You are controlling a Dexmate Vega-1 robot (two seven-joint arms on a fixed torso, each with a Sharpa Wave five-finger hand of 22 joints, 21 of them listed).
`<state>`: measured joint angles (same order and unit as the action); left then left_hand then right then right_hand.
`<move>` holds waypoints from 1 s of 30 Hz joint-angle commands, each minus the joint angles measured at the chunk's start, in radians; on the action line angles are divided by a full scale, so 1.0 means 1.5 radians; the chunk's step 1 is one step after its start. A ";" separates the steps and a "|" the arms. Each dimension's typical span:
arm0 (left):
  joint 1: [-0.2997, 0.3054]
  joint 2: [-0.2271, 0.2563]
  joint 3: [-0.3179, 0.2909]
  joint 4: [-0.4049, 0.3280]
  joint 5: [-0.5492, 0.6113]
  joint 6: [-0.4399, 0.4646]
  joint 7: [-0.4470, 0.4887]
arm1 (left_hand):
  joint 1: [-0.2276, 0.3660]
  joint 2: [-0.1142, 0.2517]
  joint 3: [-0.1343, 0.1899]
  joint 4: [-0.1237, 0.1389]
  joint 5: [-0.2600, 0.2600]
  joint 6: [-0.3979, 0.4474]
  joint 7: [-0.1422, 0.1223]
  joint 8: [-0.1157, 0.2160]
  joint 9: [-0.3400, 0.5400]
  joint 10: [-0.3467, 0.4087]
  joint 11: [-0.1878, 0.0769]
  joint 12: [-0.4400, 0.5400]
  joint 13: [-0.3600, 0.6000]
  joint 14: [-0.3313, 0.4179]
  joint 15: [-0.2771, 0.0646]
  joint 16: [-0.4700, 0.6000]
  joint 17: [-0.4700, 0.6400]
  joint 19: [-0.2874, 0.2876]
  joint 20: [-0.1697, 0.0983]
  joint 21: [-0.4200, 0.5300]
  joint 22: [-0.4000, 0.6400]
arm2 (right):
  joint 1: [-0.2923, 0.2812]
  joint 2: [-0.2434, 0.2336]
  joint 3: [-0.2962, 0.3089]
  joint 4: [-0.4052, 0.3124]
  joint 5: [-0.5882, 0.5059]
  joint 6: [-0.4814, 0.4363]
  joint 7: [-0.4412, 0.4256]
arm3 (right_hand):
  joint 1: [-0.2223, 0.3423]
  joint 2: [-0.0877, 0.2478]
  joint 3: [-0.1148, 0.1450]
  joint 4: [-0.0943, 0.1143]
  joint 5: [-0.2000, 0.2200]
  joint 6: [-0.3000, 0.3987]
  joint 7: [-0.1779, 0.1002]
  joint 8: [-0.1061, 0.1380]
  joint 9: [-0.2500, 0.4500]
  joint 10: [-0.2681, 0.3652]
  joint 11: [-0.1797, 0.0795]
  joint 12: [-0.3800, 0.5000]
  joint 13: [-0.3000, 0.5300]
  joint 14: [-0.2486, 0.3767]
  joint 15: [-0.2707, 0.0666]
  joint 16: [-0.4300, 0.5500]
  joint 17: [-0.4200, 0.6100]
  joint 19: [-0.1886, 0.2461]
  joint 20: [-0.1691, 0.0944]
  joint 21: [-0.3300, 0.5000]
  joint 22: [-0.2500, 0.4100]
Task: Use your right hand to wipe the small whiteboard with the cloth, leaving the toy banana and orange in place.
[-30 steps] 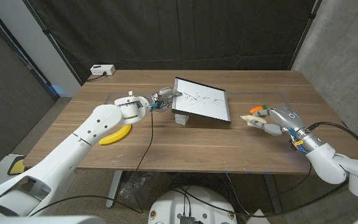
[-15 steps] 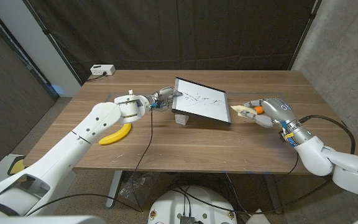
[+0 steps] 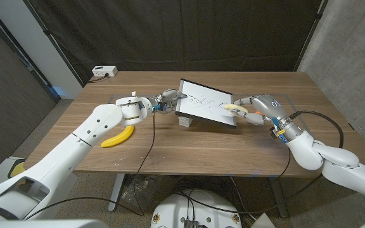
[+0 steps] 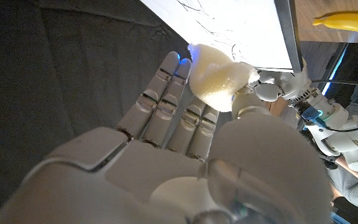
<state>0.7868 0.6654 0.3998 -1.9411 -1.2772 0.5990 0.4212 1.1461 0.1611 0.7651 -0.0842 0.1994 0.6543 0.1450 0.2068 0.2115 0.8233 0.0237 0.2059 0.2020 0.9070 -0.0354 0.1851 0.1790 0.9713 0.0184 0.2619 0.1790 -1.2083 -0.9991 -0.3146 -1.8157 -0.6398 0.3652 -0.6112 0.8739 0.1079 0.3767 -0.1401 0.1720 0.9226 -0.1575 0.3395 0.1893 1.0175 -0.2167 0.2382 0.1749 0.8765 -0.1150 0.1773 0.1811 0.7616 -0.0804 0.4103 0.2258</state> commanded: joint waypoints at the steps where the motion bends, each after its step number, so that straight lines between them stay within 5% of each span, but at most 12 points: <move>1: 0.000 0.009 -0.005 0.000 -0.005 0.001 -0.021 | 0.001 0.004 0.013 0.008 0.003 0.028 0.025 0.000 0.001 0.002 -0.001 -0.003 0.003 0.005 -0.003 0.004 0.003 0.001 0.001 0.000 0.002 | 0.058 0.021 -0.035 0.009 -0.033 0.019 0.028 | -0.005 -0.001 0.000 0.002 0.001 0.047 -0.044 -0.001 0.000 0.002 -0.001 -0.003 0.003 -0.003 -0.048 -0.001 0.002 -0.005 -0.033 -0.001 0.001; 30: 0.006 0.017 -0.011 -0.012 -0.016 -0.010 -0.041 | -0.003 0.003 0.020 0.005 0.003 0.030 0.027 -0.001 0.001 0.006 0.004 -0.002 0.004 0.010 -0.002 0.005 0.003 0.006 0.000 0.001 0.002 | 0.191 0.076 -0.141 0.064 -0.118 -0.031 0.042 | -0.008 0.002 -0.001 0.005 0.003 0.043 -0.044 -0.008 0.000 0.000 -0.002 -0.009 0.003 -0.003 -0.049 0.003 0.003 -0.011 -0.032 0.000 0.002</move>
<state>0.7873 0.6891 0.3857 -1.9486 -1.3006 0.5992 0.3606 1.1437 0.1635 0.7733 -0.0923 0.2001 0.6544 0.1450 0.2067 0.2114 0.8234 0.0272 0.2060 0.2020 0.9110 -0.0395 0.1817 0.1793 0.9712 0.0182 0.2618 0.1795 -0.9966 -0.9147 -0.4643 -1.7543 -0.7996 0.3364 -0.5714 0.8642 0.1041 0.3724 -0.1363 0.1688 0.9236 -0.1591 0.3269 0.1881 1.0174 -0.2165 0.2253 0.1744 0.8702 -0.1104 0.1773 0.1840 0.7511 -0.0768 0.4097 0.2256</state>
